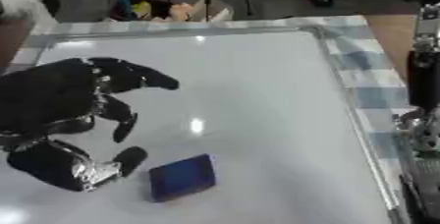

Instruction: Wipe the whiteboard clean with a brush.

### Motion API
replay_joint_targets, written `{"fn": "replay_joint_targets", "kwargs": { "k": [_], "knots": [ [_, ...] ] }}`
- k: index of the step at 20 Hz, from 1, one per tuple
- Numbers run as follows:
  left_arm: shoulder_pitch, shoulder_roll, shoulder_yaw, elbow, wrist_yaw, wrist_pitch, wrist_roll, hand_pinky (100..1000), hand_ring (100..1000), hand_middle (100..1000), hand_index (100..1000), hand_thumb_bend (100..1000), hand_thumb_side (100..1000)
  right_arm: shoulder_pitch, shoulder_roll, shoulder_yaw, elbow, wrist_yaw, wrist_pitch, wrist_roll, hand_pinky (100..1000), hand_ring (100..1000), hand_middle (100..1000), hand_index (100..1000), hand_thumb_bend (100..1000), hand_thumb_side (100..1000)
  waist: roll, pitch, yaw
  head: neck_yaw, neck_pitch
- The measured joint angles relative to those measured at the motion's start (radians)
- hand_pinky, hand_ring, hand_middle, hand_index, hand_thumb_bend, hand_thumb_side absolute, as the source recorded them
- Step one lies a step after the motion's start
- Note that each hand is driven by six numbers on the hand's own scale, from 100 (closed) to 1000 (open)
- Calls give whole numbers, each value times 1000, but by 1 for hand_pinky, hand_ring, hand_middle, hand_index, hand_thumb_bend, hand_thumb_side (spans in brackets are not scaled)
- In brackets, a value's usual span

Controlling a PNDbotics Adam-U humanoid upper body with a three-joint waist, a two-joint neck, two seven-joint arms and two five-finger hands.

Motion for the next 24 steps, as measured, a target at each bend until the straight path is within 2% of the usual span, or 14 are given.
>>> {"fn": "replay_joint_targets", "kwargs": {
  "k": [1, 2, 3, 6, 8, 9, 11, 13, 14, 17, 24],
  "knots": [
    [-1, 0, -8, 2, 1, 9, -15, 867, 944, 894, 452, 343, 1000, 0, 0, 1, 0, -2, 0, 1, 754, 841, 731, 821, 100, 880, 0, 0, 0, 0, 1],
    [-1, 0, -13, 4, 4, 18, -30, 864, 940, 876, 442, 430, 1000, 0, 0, 1, 0, -3, 0, 2, 754, 841, 731, 821, 100, 880, 1, -1, 1, -1, 3],
    [-1, 0, -16, 6, 9, 27, -45, 859, 936, 868, 439, 449, 1000, 1, 0, 2, 0, -4, 1, 3, 754, 841, 730, 821, 100, 880, 2, -3, 3, -1, 5],
    [-3, 0, -20, 6, 26, 53, -92, 847, 931, 855, 431, 579, 1000, 5, 0, 2, 0, -6, 2, 4, 754, 841, 730, 821, 100, 879, 3, -7, 8, -4, 9],
    [-5, 0, -22, 5, 34, 70, -123, 840, 927, 846, 426, 606, 1000, 7, 0, 2, 0, -6, 2, 4, 754, 841, 730, 821, 100, 878, 3, -8, 8, -4, 9],
    [-8, 0, -22, 4, 36, 77, -138, 837, 925, 842, 424, 596, 1000, 8, 0, 2, 0, -6, 2, 4, 754, 841, 730, 821, 100, 878, 3, -10, 9, -4, 11],
    [-12, -1, -22, 0, 40, 90, -169, 843, 935, 849, 433, 491, 1000, 8, 0, 2, 0, -6, 2, 4, 754, 841, 730, 821, 100, 878, 3, -12, 10, -4, 14],
    [-12, -2, -22, -1, 47, 102, -200, 840, 946, 856, 442, 314, 1000, 9, 0, 2, 0, -6, 2, 4, 754, 841, 729, 821, 100, 878, 3, -12, 11, -4, 17],
    [-12, -3, -22, -1, 54, 109, -215, 836, 948, 857, 445, 276, 1000, 9, 0, 2, 0, -6, 2, 4, 754, 841, 729, 821, 100, 878, 3, -12, 13, -4, 17],
    [-11, -15, -17, 1, 86, 142, -261, 817, 945, 848, 452, 255, 1000, 11, 0, 2, 0, -7, 3, 4, 754, 841, 729, 821, 100, 878, 6, -15, 18, -5, 20],
    [-1, -42, -6, 13, 123, 236, -313, 804, 943, 828, 469, 325, 1000, 21, 0, 2, 0, -7, 6, 7, 754, 841, 727, 820, 100, 879, 11, -21, 35, -13, 33]
  ]
}}
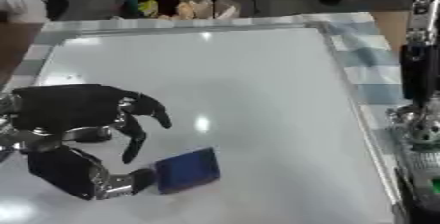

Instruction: Wipe the whiteboard clean with a brush.

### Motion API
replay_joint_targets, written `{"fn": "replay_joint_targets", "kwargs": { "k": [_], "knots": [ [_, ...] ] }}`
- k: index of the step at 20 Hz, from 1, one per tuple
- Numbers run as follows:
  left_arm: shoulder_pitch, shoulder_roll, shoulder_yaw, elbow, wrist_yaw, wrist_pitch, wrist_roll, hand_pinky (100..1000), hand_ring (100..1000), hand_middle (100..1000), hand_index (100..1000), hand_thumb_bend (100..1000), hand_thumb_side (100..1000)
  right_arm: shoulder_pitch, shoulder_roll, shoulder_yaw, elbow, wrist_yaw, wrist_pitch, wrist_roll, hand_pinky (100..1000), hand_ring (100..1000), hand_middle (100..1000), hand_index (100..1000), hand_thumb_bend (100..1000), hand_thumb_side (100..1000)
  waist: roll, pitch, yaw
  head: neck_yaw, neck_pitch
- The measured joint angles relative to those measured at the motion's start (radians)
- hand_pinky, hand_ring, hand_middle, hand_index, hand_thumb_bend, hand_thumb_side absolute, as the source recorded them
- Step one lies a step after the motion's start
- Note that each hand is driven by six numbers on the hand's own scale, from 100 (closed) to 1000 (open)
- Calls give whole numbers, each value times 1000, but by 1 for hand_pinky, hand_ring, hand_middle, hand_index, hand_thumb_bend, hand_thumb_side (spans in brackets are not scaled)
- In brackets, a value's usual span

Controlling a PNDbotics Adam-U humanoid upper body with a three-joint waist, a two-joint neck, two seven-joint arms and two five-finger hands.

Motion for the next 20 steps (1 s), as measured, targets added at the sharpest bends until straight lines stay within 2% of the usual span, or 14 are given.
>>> {"fn": "replay_joint_targets", "kwargs": {
  "k": [5, 12, 13, 16, 20],
  "knots": [
    [5, -27, -17, 44, -34, 21, -8, 817, 957, 845, 476, 418, 1000, 6, 0, 0, 0, 0, 0, 0, 754, 842, 726, 820, 100, 879, 4, -3, 5, -5, 2],
    [-6, -61, -43, 112, -94, -14, -6, 830, 974, 871, 457, 490, 1000, 8, 1, 0, 0, 0, 2, -1, 753, 841, 725, 818, 100, 879, 10, -6, 9, -11, 3],
    [-8, -65, -46, 123, -106, -24, -2, 817, 966, 866, 396, 506, 1000, 10, 1, 0, 0, 0, 2, -1, 753, 841, 724, 818, 100, 879, 10, -7, 9, -12, 3],
    [-11, -77, -61, 155, -142, -51, 10, 780, 933, 849, 317, 518, 986, 11, 1, 0, 0, -2, 3, 0, 753, 842, 724, 808, 100, 878, 12, -7, 7, -12, 6],
    [-18, -93, -69, 184, -167, -74, 35, 762, 913, 843, 272, 514, 976, 14, 4, 0, 0, -7, 4, 1, 753, 842, 724, 802, 100, 879, 15, -7, 6, -12, 7]
  ]
}}
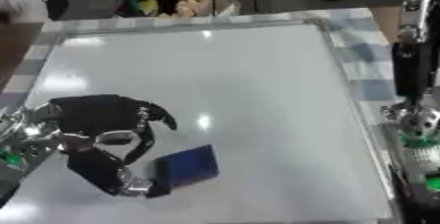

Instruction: Wipe the whiteboard clean with a brush.

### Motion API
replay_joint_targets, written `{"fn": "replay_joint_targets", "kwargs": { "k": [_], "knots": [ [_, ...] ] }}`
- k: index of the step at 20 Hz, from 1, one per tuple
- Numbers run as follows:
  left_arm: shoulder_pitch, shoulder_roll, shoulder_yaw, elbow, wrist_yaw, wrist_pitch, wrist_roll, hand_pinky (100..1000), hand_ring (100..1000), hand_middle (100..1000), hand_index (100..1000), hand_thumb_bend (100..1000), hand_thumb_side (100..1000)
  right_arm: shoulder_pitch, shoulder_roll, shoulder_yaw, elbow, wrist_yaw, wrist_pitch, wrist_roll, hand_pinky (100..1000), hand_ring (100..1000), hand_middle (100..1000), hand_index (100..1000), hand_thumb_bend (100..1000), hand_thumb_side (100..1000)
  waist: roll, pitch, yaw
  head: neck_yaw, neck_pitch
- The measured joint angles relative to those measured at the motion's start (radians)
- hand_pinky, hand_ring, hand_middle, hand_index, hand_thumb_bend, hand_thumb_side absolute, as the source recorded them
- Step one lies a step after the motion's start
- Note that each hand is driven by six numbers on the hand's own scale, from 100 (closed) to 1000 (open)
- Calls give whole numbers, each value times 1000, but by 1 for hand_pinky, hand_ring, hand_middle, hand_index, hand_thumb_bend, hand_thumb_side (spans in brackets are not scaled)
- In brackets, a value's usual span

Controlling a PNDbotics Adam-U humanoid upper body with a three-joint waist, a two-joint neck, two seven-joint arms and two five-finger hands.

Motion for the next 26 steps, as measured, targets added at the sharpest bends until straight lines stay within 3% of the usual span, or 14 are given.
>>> {"fn": "replay_joint_targets", "kwargs": {
  "k": [19, 22, 26],
  "knots": [
    [-10, -74, -31, 120, -88, -34, 28, 756, 879, 754, 292, 428, 869, 0, 6, 0, 0, -7, 2, 2, 753, 843, 721, 804, 100, 881, 2, 0, -8, 0, 0],
    [-10, -88, -32, 132, -102, -40, 35, 732, 842, 772, 289, 419, 871, 0, 8, 0, 0, -9, 3, 3, 753, 843, 721, 804, 100, 882, 2, 0, -8, 1, 0],
    [-9, -104, -34, 153, -114, -46, 44, 619, 740, 778, 284, 418, 877, 0, 12, 1, 0, -9, 5, 5, 753, 843, 721, 804, 100, 882, 2, 3, -10, 3, 0]
  ]
}}
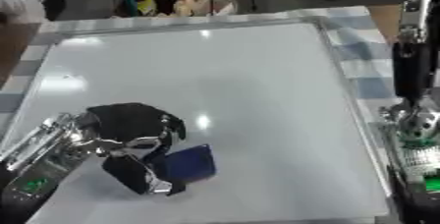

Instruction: Wipe the whiteboard clean with a brush.

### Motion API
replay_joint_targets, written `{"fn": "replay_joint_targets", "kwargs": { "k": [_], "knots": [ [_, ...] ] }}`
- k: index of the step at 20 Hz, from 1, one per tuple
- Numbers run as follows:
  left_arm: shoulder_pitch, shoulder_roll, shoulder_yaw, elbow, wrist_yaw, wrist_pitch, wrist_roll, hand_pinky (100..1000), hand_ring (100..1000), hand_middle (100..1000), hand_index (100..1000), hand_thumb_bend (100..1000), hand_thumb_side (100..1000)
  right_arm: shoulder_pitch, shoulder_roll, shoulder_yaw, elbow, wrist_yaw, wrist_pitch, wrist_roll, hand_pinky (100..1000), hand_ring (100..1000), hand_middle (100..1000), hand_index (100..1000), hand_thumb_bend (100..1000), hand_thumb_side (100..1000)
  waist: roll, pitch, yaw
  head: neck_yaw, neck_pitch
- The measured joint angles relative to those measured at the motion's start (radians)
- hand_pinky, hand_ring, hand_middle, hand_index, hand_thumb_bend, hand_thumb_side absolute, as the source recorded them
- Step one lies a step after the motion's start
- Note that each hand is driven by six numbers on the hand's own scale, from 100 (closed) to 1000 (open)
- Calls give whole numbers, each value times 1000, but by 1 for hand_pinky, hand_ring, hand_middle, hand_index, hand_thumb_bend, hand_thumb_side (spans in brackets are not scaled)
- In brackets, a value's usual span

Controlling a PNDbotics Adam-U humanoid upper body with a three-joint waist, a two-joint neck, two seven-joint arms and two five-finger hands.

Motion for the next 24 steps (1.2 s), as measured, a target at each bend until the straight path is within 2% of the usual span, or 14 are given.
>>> {"fn": "replay_joint_targets", "kwargs": {
  "k": [5, 10, 19, 24],
  "knots": [
    [0, -10, -1, 12, 0, -2, 1, 528, 644, 799, 288, 403, 883, 0, 2, 0, 0, 0, 1, 2, 754, 844, 719, 804, 100, 883, 0, 0, 1, 0, 2],
    [0, -17, -1, 18, 2, -1, 1, 517, 639, 777, 290, 391, 883, 0, 2, 0, 0, -1, 2, 2, 754, 843, 718, 803, 100, 883, 0, 0, 1, 0, 2],
    [8, -19, -8, 23, -9, -3, 17, 478, 625, 693, 293, 364, 831, 0, 2, 0, 0, -1, 2, 5, 754, 843, 716, 801, 100, 883, 0, 0, 0, 1, 2],
    [9, -20, -14, 25, -38, -17, 37, 457, 614, 657, 289, 331, 768, 0, 2, 0, 0, -3, 1, 6, 754, 843, 715, 800, 100, 885, 0, 1, -4, 2, 2]
  ]
}}
